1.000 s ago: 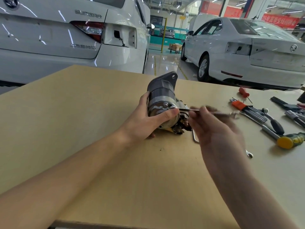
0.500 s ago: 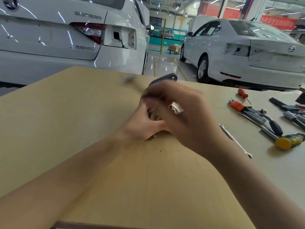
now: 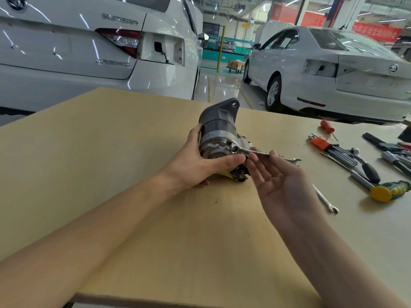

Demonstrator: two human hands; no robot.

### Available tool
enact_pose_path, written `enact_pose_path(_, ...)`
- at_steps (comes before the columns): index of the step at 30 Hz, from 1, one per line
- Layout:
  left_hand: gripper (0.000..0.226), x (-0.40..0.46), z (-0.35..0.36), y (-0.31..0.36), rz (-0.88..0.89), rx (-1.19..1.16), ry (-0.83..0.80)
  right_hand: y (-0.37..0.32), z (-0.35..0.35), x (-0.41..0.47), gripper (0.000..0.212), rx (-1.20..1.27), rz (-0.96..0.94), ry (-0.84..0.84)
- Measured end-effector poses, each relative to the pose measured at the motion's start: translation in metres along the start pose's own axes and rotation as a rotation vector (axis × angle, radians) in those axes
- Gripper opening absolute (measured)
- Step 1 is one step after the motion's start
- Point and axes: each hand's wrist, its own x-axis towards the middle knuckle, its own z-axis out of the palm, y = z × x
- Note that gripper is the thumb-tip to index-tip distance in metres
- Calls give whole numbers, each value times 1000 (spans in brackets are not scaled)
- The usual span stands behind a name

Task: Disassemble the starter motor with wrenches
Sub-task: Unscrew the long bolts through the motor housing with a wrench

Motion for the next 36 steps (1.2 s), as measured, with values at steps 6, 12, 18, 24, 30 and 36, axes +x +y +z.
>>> enact_pose_path(6, 130, 1, 0, -2, 22, -5, 8, 0, -9, -8, 15, -51, 2, 60)
enact_pose_path(12, 141, 4, -2, -5, 75, -3, -13, -1, -8, -9, 9, -22, -25, 52)
enact_pose_path(18, 142, 2, -4, 1, 139, 164, 44, -7, -8, -11, 15, 17, -62, 18)
enact_pose_path(24, 65, -3, -8, 9, 343, 156, 118, -7, -9, -8, 13, 100, -33, 20)
enact_pose_path(30, 30, -5, -7, 13, 381, 144, 96, -7, -7, -8, 21, 149, -11, 1)
enact_pose_path(36, 26, -5, -7, 14, 411, 94, 75, -6, -8, -7, 20, 148, -21, -14)
